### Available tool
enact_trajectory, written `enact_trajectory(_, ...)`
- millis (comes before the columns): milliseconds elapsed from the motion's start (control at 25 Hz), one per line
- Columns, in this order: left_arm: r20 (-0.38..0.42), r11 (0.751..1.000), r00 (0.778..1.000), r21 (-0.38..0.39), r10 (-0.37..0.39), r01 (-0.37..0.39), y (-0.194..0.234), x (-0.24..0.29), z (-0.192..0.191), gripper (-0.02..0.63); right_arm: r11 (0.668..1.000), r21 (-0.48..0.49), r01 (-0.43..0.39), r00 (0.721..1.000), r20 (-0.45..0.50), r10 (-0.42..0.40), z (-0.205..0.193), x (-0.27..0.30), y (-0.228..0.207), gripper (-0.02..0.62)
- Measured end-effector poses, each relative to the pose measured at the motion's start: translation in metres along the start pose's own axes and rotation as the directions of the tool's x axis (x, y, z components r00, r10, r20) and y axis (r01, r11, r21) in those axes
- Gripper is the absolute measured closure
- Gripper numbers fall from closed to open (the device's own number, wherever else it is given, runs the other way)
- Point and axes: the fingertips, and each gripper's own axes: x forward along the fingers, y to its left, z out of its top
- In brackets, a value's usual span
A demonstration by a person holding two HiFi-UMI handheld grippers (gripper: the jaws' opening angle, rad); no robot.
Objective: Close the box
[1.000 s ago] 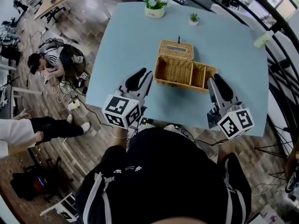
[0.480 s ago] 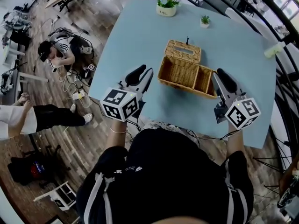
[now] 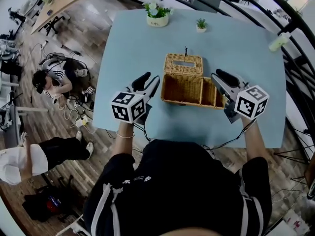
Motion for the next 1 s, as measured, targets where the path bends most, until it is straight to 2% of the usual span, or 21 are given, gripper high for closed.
enact_trajectory(280, -0.082, 0.995, 0.992, -0.045, -0.091, 0.088, 0.024, 0.042, -0.005, 0.434, 0.997, 0.077, -0.01, 0.995, -0.095, 0.018, -0.004, 0.038, -0.027, 0.46)
enact_trajectory(680, -0.134, 0.97, 0.978, -0.206, -0.162, 0.132, 0.052, 0.086, -0.03, 0.422, 0.977, 0.211, -0.039, 0.973, -0.215, 0.085, -0.028, 0.078, -0.063, 0.445)
enact_trajectory(840, -0.144, 0.954, 0.971, -0.259, -0.19, 0.148, 0.058, 0.1, -0.036, 0.417, 0.967, 0.254, -0.035, 0.966, -0.241, 0.098, -0.034, 0.089, -0.079, 0.443)
enact_trajectory(1000, -0.142, 0.923, 0.963, -0.345, -0.23, 0.17, 0.064, 0.111, -0.045, 0.416, 0.947, 0.316, -0.06, 0.958, -0.248, 0.144, -0.041, 0.1, -0.087, 0.437)
